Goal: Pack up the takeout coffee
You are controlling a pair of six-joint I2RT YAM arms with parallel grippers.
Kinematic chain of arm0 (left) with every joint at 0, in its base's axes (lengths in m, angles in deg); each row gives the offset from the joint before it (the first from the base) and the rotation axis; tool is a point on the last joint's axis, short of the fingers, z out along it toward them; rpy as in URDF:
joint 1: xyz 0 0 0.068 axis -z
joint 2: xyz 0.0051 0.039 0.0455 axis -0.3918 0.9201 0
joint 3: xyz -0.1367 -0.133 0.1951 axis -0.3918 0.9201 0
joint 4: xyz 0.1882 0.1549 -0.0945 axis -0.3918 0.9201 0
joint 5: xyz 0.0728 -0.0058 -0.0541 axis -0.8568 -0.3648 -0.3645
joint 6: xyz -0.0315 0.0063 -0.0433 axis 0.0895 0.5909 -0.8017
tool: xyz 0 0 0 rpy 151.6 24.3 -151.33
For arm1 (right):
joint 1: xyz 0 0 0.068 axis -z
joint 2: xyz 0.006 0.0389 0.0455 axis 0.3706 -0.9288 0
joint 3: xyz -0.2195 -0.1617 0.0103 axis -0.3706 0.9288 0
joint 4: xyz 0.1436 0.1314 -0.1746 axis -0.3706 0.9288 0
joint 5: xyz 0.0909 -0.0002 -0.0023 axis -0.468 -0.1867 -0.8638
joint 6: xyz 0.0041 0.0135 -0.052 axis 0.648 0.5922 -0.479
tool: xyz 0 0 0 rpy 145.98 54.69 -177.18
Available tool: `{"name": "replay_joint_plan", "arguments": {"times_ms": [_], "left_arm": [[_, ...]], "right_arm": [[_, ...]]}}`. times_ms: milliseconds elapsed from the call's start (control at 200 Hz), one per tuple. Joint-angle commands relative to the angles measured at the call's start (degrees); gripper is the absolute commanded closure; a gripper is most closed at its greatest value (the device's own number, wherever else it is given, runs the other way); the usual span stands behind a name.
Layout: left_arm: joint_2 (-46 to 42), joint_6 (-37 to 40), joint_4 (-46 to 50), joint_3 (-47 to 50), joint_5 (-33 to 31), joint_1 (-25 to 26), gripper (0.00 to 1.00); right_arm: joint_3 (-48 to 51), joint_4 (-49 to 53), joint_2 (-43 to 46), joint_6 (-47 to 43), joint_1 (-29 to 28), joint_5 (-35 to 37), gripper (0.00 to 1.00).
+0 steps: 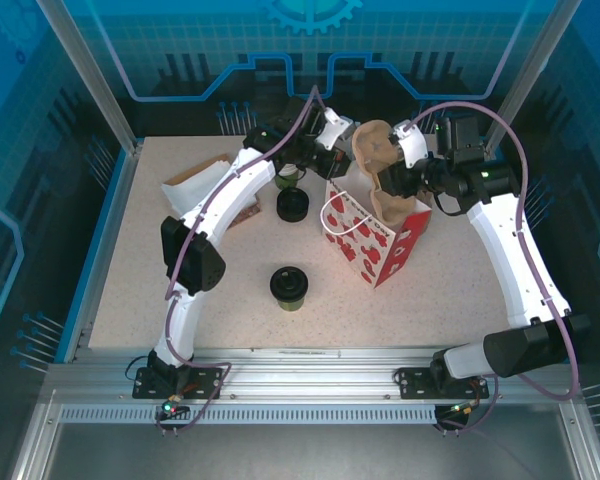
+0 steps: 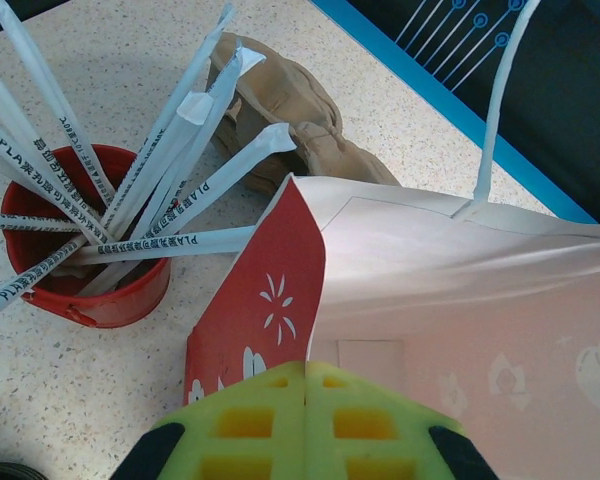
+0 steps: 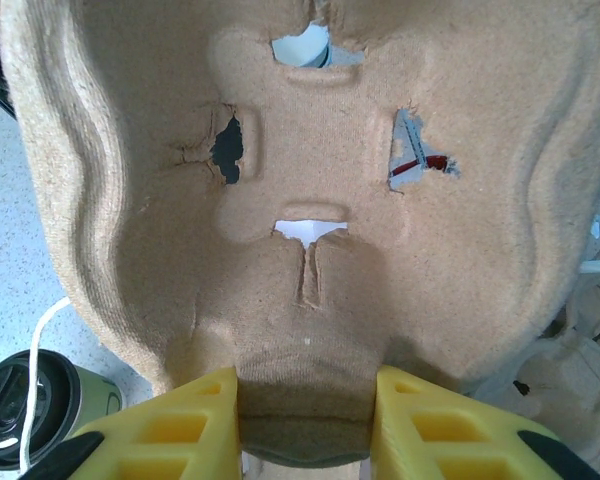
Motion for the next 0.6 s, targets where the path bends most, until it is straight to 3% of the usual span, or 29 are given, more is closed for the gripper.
{"name": "replay_joint_plan", "arguments": {"times_ms": [0,595], "left_arm": [[-0.89,1.17,1.24,-2.08,2.33,-0.31,1.0],[-2.36,0.29,-0.22,0.18,1.7,-0.53,1.0]], "right_arm": [[0.82,2.32,1.59,-0.89,0.02,0.6,0.68],[-0.9,10.45,0.52,1.54,-4.16,8.93,0.68]]}}
